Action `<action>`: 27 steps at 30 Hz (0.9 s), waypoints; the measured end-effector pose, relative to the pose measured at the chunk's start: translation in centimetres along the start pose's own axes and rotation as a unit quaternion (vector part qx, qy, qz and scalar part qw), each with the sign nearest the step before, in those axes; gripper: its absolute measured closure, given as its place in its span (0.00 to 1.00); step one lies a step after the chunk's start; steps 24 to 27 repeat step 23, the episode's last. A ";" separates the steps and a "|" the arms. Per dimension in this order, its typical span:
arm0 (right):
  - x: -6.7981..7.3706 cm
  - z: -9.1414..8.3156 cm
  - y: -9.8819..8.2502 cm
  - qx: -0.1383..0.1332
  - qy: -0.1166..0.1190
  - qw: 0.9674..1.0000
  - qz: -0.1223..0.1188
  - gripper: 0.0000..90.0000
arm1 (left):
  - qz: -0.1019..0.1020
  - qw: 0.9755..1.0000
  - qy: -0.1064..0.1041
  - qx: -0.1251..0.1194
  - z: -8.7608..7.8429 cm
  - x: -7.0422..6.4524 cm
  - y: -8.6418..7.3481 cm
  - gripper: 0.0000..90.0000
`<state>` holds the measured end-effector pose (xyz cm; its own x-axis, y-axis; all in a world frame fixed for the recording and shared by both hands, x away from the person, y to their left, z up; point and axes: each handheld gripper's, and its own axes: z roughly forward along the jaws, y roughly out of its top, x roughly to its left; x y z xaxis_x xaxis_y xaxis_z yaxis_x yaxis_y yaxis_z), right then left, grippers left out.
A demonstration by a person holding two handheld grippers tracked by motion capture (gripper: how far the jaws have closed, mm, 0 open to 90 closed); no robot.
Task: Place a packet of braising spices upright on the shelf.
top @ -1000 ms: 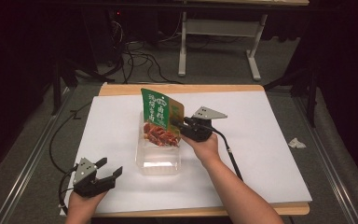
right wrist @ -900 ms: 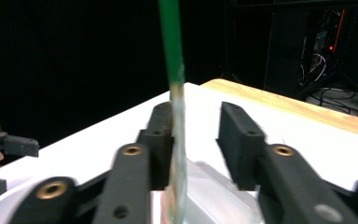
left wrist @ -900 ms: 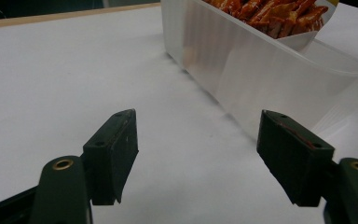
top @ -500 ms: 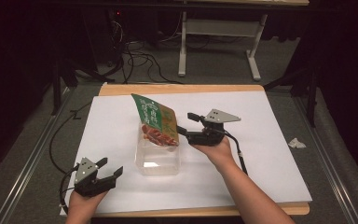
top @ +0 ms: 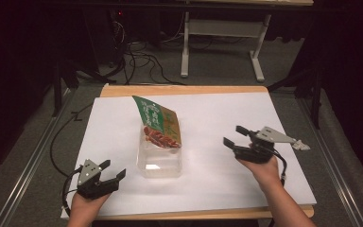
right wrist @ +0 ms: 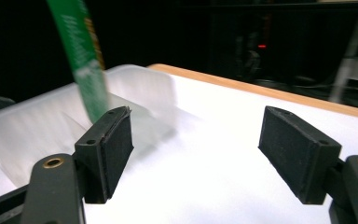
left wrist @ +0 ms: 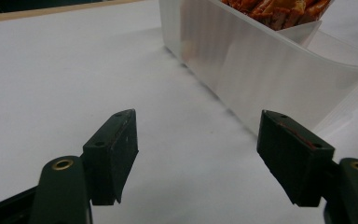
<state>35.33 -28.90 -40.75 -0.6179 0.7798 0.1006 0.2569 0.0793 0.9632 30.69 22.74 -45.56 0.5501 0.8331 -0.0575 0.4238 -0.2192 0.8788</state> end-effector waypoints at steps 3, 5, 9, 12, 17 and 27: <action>-1.2 -2.9 -2.0 -0.001 -0.032 0.999 0.009 0.31 | -0.002 1.000 0.002 -0.003 -0.1 0.0 0.0 0.33; -1.7 -4.6 -2.8 0.010 -0.053 0.998 0.011 0.32 | -0.004 1.000 0.003 -0.005 -0.3 0.1 0.0 0.33; -2.2 -6.8 -4.3 0.015 -0.072 0.997 0.017 0.34 | -0.001 1.000 0.001 -0.003 -0.2 0.0 0.0 0.33; -2.6 -7.3 -4.5 0.013 -0.082 0.996 0.014 0.34 | -0.001 1.000 -0.001 0.004 0.4 -0.1 0.0 0.33; -3.0 -7.2 -4.4 0.007 -0.089 0.996 0.017 0.35 | 0.005 1.000 -0.002 0.013 0.9 -0.4 0.0 0.33; -3.2 -7.1 -4.7 0.016 -0.091 0.995 0.022 0.37 | 0.002 1.000 -0.004 0.005 0.6 -0.5 0.2 0.33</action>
